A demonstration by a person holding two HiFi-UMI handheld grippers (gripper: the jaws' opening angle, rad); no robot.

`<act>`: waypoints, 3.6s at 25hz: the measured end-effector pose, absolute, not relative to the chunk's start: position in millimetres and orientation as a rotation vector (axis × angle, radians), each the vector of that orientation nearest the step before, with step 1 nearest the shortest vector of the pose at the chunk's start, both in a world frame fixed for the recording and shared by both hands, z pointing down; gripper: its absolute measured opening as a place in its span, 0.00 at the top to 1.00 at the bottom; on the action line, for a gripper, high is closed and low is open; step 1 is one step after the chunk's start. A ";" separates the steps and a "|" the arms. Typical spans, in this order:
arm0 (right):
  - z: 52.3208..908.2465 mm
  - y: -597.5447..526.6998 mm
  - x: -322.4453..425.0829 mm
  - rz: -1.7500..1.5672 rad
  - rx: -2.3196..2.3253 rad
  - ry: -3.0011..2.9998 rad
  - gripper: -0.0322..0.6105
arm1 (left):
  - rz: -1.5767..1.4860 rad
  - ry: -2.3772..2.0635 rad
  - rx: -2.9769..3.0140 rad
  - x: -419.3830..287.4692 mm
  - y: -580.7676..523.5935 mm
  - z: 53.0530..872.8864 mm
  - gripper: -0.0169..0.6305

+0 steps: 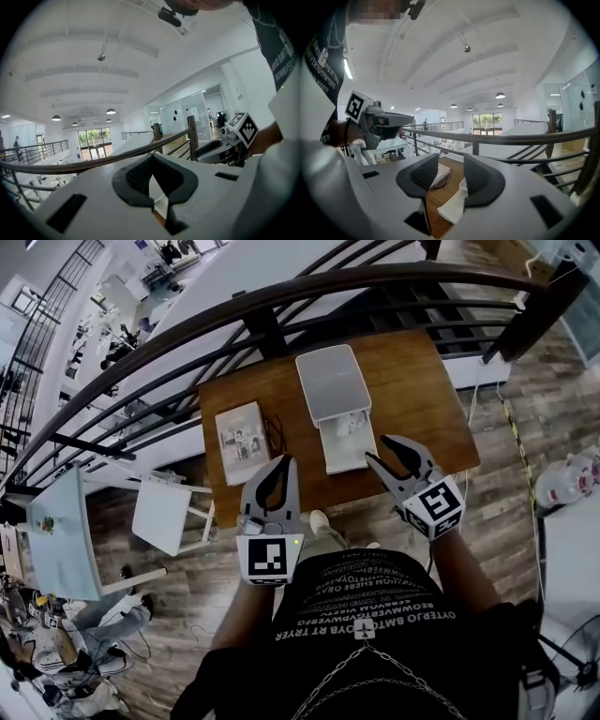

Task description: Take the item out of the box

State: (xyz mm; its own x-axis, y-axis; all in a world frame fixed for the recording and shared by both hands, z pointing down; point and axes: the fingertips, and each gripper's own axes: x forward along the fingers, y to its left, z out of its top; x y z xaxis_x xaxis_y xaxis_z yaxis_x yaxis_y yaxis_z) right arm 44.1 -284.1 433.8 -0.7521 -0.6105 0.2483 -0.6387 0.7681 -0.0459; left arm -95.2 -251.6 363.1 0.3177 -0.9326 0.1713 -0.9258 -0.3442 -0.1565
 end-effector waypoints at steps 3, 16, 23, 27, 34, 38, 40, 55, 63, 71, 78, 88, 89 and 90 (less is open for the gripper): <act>450.2 -303.8 35.4 0.195 1.004 -2.715 0.69 | -0.362 1.783 -2.531 -109.4 -266.9 367.4 0.96; 569.9 -360.0 8.1 0.315 0.985 -2.479 0.69 | -0.386 1.786 -2.538 -159.6 -312.7 372.9 0.96; 639.0 -382.1 4.2 0.379 0.947 -2.351 0.69 | -0.412 1.790 -2.543 -178.7 -333.1 376.8 0.96; 682.6 -392.8 5.9 0.426 0.965 -2.266 0.68 | -0.421 1.786 -2.529 -194.7 -338.2 380.3 0.96; 731.5 -418.2 4.2 0.469 0.965 -2.147 0.63 | -0.445 1.803 -2.531 -220.2 -346.7 384.7 0.96; 757.5 -432.4 3.2 0.481 0.966 -2.071 0.60 | -0.460 1.799 -2.523 -237.0 -349.2 391.7 0.96; 764.1 -438.1 4.6 0.480 0.982 -2.025 0.59 | -0.464 1.814 -2.520 -244.3 -349.9 393.4 0.96; 780.6 -433.6 8.0 0.254 0.884 -1.828 0.85 | -0.452 1.797 -2.573 -251.9 -344.5 402.7 0.96; 755.7 -408.1 -3.1 0.327 0.884 -1.961 0.95 | -0.449 1.744 -2.603 -234.2 -334.2 400.6 0.97; 725.7 -370.1 -0.6 0.354 0.879 -2.080 0.95 | -0.441 1.701 -2.616 -205.7 -321.0 402.7 0.96; 681.9 -349.0 7.6 0.316 0.898 -2.171 0.95 | -0.439 1.740 -2.624 -182.1 -304.4 408.1 0.96; 588.8 -320.3 26.9 0.223 0.936 -2.329 0.95 | -0.407 1.748 -2.600 -139.3 -279.6 394.2 0.96; 578.2 -317.5 28.7 0.215 0.938 -2.347 0.95 | -0.406 1.748 -2.597 -135.5 -277.5 393.0 0.96; 567.2 -314.2 30.2 0.204 0.938 -2.365 0.95 | -0.404 1.749 -2.593 -131.9 -275.2 391.1 0.96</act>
